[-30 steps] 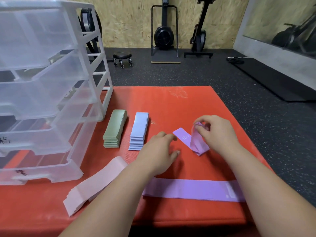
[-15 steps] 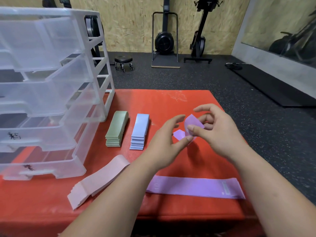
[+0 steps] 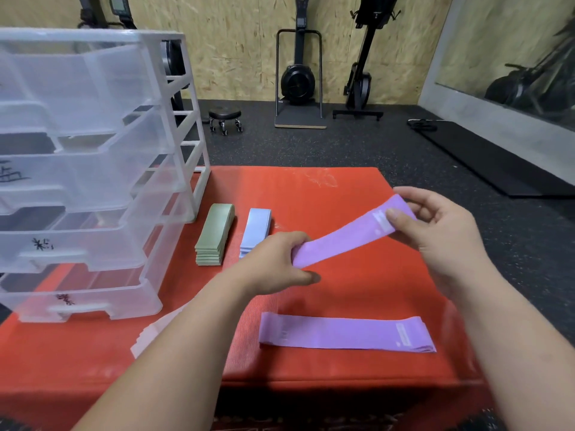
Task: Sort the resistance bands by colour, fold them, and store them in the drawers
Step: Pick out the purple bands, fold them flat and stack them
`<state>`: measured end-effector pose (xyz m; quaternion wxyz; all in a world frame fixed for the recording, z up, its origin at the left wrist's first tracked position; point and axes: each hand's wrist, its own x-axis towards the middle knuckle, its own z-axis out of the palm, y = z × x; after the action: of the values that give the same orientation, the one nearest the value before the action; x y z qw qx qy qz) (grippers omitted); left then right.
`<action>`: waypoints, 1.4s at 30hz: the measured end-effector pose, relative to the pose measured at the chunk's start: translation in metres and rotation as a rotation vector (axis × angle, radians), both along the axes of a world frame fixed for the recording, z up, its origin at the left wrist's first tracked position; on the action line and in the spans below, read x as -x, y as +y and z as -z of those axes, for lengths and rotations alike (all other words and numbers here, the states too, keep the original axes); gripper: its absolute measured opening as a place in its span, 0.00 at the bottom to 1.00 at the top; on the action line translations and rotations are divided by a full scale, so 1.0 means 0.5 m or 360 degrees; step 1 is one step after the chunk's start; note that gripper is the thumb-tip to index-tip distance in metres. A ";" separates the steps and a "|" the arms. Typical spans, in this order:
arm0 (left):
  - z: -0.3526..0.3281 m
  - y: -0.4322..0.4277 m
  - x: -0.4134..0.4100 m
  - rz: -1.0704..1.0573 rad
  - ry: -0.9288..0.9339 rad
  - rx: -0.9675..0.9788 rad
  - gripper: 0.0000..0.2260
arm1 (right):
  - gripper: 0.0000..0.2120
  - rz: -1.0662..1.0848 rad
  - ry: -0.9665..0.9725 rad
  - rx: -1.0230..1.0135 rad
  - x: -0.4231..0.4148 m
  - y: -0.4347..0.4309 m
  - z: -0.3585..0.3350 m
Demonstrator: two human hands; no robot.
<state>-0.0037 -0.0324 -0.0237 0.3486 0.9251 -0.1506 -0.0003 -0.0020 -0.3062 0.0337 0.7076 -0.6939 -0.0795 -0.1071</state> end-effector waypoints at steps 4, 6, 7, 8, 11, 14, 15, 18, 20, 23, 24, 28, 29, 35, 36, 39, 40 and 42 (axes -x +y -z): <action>-0.012 0.022 0.026 -0.0003 0.0127 0.0078 0.20 | 0.18 0.0075 0.0044 -0.0043 0.026 -0.037 0.020; -0.016 0.032 0.043 0.0040 0.0174 0.0174 0.19 | 0.18 0.0098 0.0057 -0.0053 0.039 -0.049 0.028; -0.020 0.035 0.052 0.0078 0.0209 0.0249 0.18 | 0.17 0.0103 0.0074 -0.0056 0.046 -0.055 0.034; -0.022 0.039 0.062 0.0119 0.0257 0.0343 0.16 | 0.17 0.0112 0.0097 -0.0055 0.054 -0.060 0.040; -0.028 0.051 0.088 0.0157 0.0343 0.0492 0.11 | 0.16 0.0160 0.0164 -0.0048 0.076 -0.078 0.061; -0.018 0.067 0.109 0.0152 0.0420 0.0604 0.09 | 0.16 0.0163 0.0251 0.0024 0.096 -0.094 0.080; -0.014 0.071 0.115 0.0152 0.0454 0.0630 0.10 | 0.16 0.0160 0.0285 0.0057 0.102 -0.098 0.086; -0.005 0.078 0.135 0.0165 0.0529 0.0630 0.10 | 0.16 0.0157 0.0392 0.0143 0.113 -0.109 0.103; -0.001 0.080 0.143 0.0156 0.0541 0.0579 0.09 | 0.17 0.0153 0.0437 0.0212 0.119 -0.117 0.113; 0.009 0.085 0.152 0.0065 0.0543 0.0491 0.09 | 0.16 0.0155 0.0505 0.0290 0.127 -0.125 0.131; 0.014 0.086 0.153 0.0016 0.0524 0.0455 0.09 | 0.16 0.0173 0.0520 0.0307 0.128 -0.126 0.137; 0.036 0.089 0.156 -0.0243 0.0459 0.0318 0.08 | 0.14 0.0234 0.0562 0.0443 0.128 -0.138 0.166; 0.041 0.087 0.157 -0.0303 0.0441 0.0286 0.08 | 0.13 0.0238 0.0566 0.0514 0.128 -0.142 0.173; 0.071 0.048 0.160 -0.0487 0.0257 -0.0063 0.09 | 0.14 0.0343 0.0391 0.1438 0.131 -0.150 0.200; 0.076 0.043 0.160 -0.0483 0.0217 -0.0138 0.09 | 0.14 0.0341 0.0360 0.1509 0.133 -0.147 0.203; 0.083 0.035 0.162 -0.0490 0.0154 -0.0300 0.10 | 0.15 0.0357 0.0315 0.1554 0.132 -0.143 0.221; 0.086 0.034 0.161 -0.0497 0.0146 -0.0340 0.11 | 0.15 0.0364 0.0310 0.1562 0.131 -0.144 0.228; 0.093 0.033 0.162 -0.0510 0.0107 -0.0415 0.12 | 0.15 0.0379 0.0307 0.1598 0.129 -0.145 0.240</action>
<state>-0.0846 -0.0160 -0.0702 0.2263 0.9740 0.0116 0.0047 -0.0663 -0.3786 -0.0862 0.2749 -0.9585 0.0238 -0.0713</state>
